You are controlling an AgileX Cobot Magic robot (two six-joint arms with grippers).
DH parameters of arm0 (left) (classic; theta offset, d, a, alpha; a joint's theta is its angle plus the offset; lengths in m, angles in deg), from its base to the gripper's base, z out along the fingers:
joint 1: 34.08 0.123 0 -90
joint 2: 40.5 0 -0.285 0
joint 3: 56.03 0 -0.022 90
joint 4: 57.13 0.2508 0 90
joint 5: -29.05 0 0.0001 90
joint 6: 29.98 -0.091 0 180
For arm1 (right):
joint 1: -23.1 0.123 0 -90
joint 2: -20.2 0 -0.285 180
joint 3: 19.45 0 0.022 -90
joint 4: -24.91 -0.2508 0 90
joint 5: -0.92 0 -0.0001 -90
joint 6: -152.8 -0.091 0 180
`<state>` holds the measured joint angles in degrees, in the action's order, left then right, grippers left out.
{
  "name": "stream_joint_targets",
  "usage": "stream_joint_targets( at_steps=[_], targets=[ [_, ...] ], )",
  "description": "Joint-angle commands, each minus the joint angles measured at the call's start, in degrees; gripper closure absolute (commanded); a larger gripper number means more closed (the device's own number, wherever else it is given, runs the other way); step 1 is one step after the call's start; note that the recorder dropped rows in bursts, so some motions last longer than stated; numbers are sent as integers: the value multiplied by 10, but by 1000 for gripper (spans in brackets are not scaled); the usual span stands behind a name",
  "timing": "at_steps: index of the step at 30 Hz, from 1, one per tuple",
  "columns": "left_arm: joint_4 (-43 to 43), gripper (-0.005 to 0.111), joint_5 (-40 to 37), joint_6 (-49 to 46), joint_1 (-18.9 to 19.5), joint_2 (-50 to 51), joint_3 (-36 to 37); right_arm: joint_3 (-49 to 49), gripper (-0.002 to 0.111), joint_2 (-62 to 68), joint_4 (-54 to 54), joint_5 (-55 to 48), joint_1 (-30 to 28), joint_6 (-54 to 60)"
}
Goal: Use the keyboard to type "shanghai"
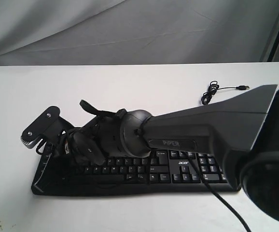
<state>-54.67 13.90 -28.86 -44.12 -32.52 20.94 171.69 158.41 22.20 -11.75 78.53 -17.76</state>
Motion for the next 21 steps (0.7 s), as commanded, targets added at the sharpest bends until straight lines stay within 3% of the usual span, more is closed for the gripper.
stream_joint_targets(
  at_steps=[1,9,21],
  targets=[
    [0,107,2,2,-2,-2,2,1,108,-10,-3,-4,1,7],
    [0,107,2,2,-2,-2,2,-18,108,-57,32,-29,1,8],
    [0,107,2,2,-2,-2,2,-242,108,-183,1,49,-55,-4]
  ],
)
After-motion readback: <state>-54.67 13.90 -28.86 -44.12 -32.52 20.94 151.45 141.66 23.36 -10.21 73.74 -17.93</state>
